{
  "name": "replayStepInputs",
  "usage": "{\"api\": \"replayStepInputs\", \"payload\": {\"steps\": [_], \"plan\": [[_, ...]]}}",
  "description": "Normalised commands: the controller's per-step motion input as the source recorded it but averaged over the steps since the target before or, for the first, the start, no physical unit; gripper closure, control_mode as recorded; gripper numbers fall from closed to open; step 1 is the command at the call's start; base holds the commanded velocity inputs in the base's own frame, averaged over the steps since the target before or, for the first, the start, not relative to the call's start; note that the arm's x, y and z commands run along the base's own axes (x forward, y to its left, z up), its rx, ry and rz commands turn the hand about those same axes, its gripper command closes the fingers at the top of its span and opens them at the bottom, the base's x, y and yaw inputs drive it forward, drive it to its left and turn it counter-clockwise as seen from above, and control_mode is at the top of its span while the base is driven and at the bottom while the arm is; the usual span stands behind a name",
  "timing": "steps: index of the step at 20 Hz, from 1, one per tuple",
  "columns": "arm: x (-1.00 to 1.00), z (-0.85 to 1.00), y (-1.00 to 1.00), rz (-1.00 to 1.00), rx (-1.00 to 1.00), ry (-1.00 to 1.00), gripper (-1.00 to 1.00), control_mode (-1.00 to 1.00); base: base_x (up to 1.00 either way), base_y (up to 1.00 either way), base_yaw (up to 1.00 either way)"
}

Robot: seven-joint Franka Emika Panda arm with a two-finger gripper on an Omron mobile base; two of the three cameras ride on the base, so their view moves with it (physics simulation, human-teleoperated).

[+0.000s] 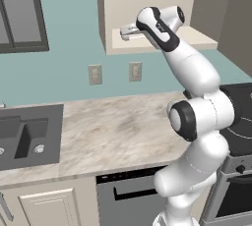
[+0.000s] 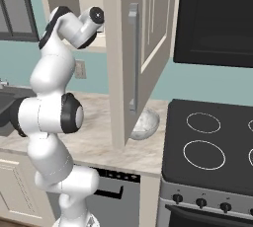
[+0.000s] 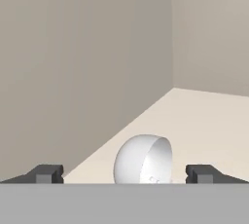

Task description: Open the cabinet and move the ladle to the pot. Then close the cabinet.

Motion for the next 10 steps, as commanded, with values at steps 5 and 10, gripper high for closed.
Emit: {"api": "replayStepInputs", "payload": {"steps": [5, 10], "plan": [[0.07, -0.05, 0.0, 0.0, 0.0, 0.01, -1.0, -1.0, 0.0, 0.0, 0.0], [0.05, -0.06, 0.01, 0.0, 0.0, 0.0, -1.0, -1.0, 0.0, 0.0, 0.0]]}}
